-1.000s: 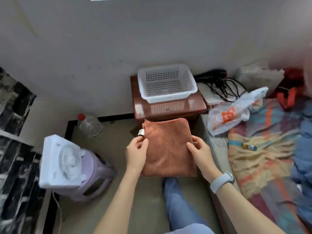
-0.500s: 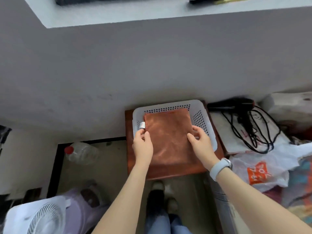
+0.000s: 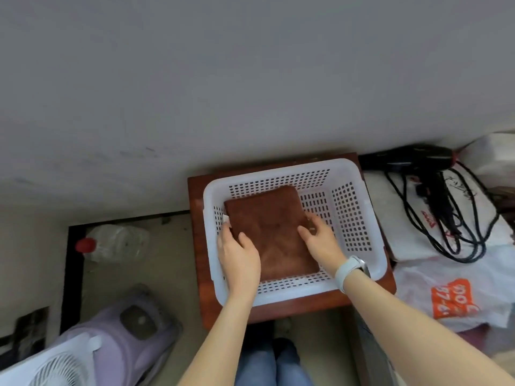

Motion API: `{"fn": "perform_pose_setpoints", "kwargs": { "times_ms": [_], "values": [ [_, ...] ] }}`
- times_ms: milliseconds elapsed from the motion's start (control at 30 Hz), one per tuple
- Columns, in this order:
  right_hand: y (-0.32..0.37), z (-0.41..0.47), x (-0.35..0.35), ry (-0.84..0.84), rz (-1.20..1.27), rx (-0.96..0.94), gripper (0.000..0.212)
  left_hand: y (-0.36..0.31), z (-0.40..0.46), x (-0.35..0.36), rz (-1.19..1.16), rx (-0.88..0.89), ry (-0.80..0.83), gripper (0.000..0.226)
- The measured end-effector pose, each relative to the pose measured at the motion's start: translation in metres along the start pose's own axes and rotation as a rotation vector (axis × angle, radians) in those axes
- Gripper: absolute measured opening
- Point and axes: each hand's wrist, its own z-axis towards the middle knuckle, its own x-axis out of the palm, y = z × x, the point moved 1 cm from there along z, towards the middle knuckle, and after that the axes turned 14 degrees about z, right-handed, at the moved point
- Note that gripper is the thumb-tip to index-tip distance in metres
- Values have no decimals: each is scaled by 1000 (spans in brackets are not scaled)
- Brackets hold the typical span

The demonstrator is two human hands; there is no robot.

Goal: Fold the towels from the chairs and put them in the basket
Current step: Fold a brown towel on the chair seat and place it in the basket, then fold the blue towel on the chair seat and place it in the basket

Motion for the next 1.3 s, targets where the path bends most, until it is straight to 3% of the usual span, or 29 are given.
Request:
{"fn": "perform_pose_setpoints", "kwargs": {
  "times_ms": [67, 133, 200, 267, 333, 567, 700, 800, 900, 1067, 1300],
  "values": [
    [-1, -2, -3, -4, -273, -128, 52, 0, -4, -3, 139, 194, -25, 46],
    [2, -9, -10, 13, -638, -392, 58, 3, -2, -4, 430, 461, 46, 54],
    [4, -12, -17, 184, -922, -605, 63, 8, 7, -2, 786, 643, 197, 71],
    [2, -11, -23, 404, -1186, -657, 68, 12, 19, 1, 1030, 684, 326, 89],
    [0, -3, -28, 512, -1349, -619, 72, 13, 29, 6, 1157, 671, 391, 102],
    [-7, 19, -25, 471, -1523, -534, 81, 16, 34, 22, 1342, 640, 311, 112],
    [0, 12, -21, 478, -1492, -487, 78, 11, 32, 15, 1268, 662, 289, 105],
    [5, -6, -14, 425, -1349, -482, 66, 10, 19, 2, 1080, 711, 225, 81],
    [13, -32, -5, 324, -1053, -496, 50, 12, 1, -21, 775, 701, 207, 57],
    [36, -90, 14, 271, -559, -419, 33, 36, -45, -77, 433, 518, -20, 40],
    [38, -184, 68, 585, -766, -561, 28, 129, -130, -151, 287, 134, -184, 38]
  ]
}}
